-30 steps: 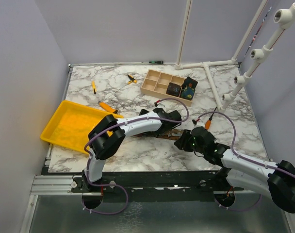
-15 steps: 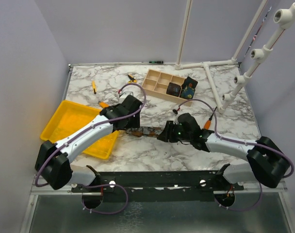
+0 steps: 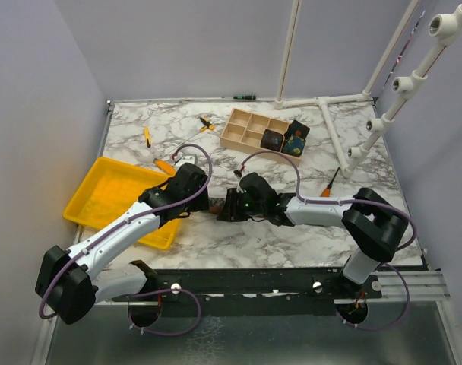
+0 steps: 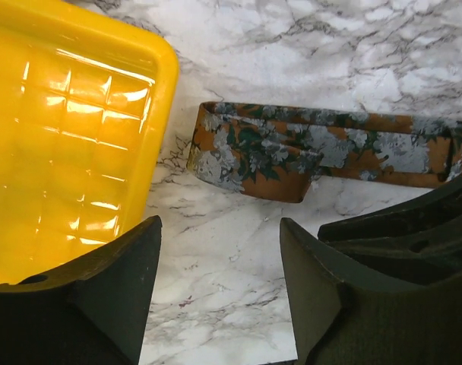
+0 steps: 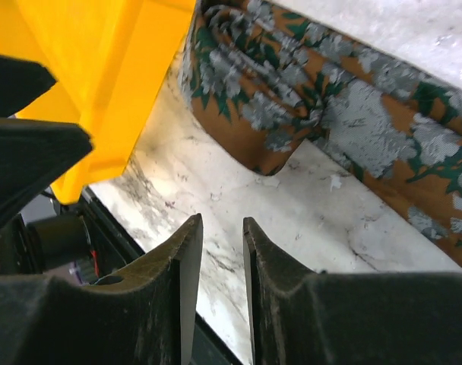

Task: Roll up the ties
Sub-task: Roll the tie at the center of the board.

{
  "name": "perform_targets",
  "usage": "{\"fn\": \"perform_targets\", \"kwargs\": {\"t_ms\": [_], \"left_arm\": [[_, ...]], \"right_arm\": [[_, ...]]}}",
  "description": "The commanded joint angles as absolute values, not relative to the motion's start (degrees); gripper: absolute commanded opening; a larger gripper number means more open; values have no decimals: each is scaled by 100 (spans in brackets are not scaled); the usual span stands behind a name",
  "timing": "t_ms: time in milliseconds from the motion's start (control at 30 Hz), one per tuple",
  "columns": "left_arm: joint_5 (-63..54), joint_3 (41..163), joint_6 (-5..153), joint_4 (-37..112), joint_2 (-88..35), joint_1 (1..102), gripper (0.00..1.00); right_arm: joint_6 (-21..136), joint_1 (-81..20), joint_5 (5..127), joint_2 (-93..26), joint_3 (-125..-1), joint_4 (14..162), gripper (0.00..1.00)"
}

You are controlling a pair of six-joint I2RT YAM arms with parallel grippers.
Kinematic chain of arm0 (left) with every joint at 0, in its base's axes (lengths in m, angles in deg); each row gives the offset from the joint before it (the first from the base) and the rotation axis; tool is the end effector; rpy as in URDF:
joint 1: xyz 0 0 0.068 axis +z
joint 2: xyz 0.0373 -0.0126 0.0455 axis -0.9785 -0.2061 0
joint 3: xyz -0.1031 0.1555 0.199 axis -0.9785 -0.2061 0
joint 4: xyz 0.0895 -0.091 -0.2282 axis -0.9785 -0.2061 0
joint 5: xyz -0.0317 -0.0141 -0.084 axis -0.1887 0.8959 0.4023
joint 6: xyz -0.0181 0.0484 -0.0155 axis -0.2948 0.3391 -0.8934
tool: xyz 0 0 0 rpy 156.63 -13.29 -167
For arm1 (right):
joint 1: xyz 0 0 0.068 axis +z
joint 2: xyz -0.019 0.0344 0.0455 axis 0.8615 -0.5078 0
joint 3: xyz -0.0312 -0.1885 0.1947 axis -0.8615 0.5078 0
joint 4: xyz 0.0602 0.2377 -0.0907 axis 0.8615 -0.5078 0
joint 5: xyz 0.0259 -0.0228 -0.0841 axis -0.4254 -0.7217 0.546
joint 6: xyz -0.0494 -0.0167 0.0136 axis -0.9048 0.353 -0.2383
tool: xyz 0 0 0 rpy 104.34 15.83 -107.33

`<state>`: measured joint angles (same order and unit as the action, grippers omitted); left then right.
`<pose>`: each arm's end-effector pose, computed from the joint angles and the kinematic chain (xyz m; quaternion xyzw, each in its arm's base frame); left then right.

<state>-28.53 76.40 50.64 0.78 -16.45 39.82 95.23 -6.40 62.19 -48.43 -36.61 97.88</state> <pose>0.1838 -0.1327 0.2458 -0.0173 0.9401 -0.0825 0.3304 0.2024 0.2808 0.1735 -0.1087 0.8852 0.3922 0.2255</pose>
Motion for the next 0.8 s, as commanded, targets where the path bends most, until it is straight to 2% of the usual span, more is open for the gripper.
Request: {"fn": "perform_targets", "kwargs": {"t_ms": [0,233,400,567,767], "left_arm": [[-2837,7672,5304,348,-1509,4247,65],[-1793,7778,5651,619,-2011,4733,75],[-1678,7844,5736,684,-2220,4843,75],[-1617,7770,5730,731,-2212,4896,75],[-1567,7703,5725,755,-2242,4936,75]], "right_arm": [[10073,-652,6788,-5060,-3967,9710,33],[10296,-763,6948,-5521,-4266,9335,40],[10273,-784,7060,-5545,-4236,9283,49],[10275,-836,7021,-5539,-4210,9360,54],[10352,-1010,6772,-5659,-4089,9722,53]]}}
